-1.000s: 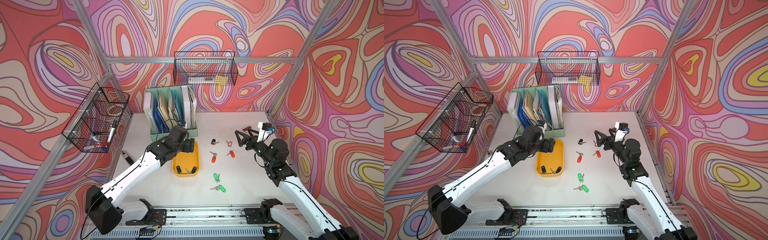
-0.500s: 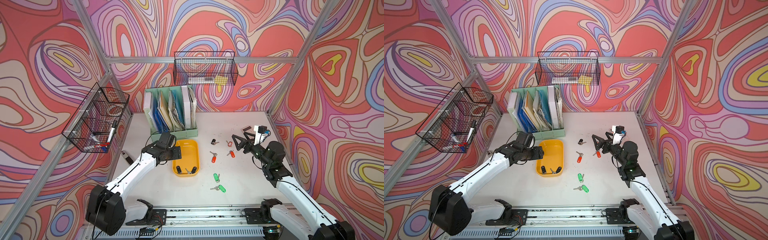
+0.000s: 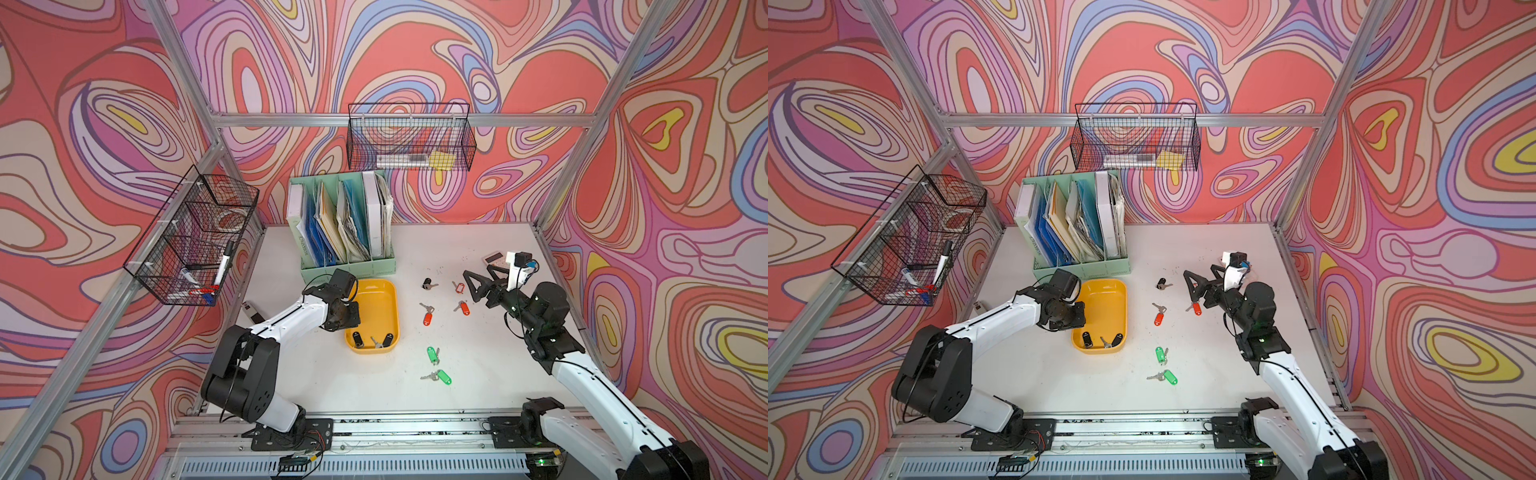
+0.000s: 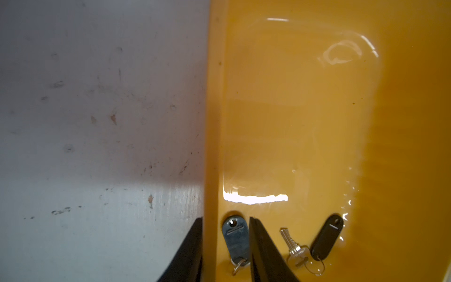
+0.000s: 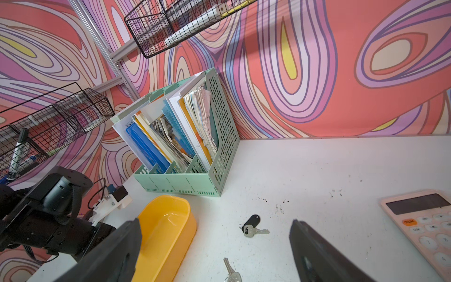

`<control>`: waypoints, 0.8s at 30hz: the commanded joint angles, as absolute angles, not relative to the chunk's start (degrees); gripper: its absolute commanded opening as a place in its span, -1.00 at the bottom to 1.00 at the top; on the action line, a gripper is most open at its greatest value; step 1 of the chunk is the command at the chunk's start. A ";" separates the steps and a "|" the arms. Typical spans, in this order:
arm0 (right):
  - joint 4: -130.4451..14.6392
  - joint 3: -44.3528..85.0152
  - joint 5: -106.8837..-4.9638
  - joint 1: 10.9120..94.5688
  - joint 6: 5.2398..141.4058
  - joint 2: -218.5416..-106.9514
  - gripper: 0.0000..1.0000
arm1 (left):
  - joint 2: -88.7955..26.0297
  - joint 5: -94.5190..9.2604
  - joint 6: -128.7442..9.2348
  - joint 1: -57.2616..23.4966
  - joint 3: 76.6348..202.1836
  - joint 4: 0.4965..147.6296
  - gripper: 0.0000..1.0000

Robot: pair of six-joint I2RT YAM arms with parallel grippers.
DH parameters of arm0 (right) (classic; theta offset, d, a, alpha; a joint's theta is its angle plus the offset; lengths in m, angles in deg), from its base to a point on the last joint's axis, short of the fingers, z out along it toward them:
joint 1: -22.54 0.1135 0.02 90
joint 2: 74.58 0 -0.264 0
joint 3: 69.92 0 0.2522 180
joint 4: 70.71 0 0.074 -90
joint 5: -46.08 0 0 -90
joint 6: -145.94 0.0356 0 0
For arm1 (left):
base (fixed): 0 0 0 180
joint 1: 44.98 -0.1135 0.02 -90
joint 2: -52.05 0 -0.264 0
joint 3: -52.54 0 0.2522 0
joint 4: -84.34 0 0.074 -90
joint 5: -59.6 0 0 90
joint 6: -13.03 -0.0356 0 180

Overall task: Take the keys out of the storage box
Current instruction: Adjust the storage box at the center of the board.

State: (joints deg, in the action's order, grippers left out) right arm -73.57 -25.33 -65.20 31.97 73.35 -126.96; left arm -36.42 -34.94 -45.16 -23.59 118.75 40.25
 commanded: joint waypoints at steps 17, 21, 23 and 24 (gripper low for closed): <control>-72.07 -24.25 -66.61 31.70 69.06 -129.26 0.96 | -38.43 -43.73 -52.64 -24.66 131.84 14.98 -1.00; -71.76 -24.19 -66.64 31.70 68.77 -129.54 0.96 | -39.74 -44.80 -54.91 -24.67 135.50 7.18 -1.00; -71.63 -24.17 -66.61 31.68 68.75 -129.64 0.96 | -40.45 -44.86 -55.48 -24.69 137.12 4.61 -1.00; -71.56 -24.09 -66.68 31.70 68.78 -129.76 0.96 | -40.72 -44.88 -55.58 -24.71 137.75 3.95 -1.00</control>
